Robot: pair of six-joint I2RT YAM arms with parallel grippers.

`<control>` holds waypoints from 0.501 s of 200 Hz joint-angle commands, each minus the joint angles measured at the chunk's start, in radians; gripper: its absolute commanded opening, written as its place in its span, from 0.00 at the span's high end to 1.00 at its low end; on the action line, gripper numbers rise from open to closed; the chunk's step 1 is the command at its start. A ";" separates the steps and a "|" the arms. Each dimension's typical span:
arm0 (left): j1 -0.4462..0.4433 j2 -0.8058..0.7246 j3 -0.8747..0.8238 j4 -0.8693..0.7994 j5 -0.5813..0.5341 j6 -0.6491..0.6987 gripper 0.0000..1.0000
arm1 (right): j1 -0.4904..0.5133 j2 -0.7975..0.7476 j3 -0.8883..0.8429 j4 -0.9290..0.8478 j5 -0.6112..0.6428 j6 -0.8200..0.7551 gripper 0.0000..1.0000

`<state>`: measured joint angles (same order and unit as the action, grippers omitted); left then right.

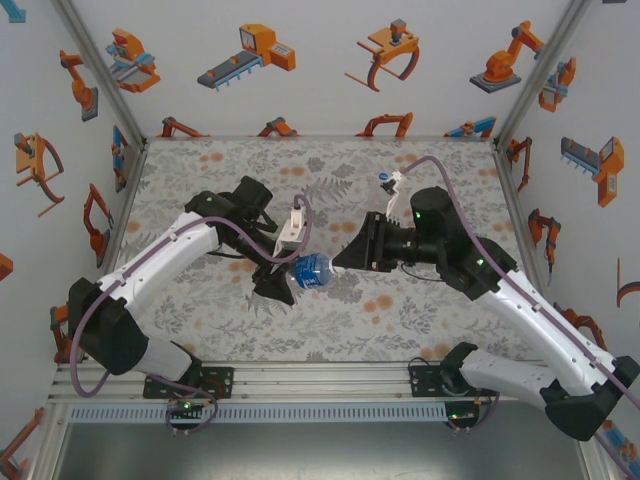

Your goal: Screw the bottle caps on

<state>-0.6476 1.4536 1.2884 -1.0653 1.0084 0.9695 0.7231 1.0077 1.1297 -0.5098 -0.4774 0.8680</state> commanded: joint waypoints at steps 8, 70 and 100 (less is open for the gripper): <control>-0.004 0.001 0.024 0.014 0.016 -0.018 1.00 | -0.002 0.004 0.015 -0.005 -0.014 0.041 0.61; 0.000 -0.008 0.020 0.028 0.018 -0.024 1.00 | -0.002 0.009 0.013 -0.006 -0.021 0.051 0.62; 0.002 -0.008 0.019 0.032 0.016 -0.028 1.00 | -0.002 0.008 0.015 -0.004 -0.021 0.055 0.63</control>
<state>-0.6472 1.4536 1.2884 -1.0512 1.0065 0.9562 0.7212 1.0119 1.1297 -0.5125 -0.4774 0.8951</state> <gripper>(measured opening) 0.608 0.377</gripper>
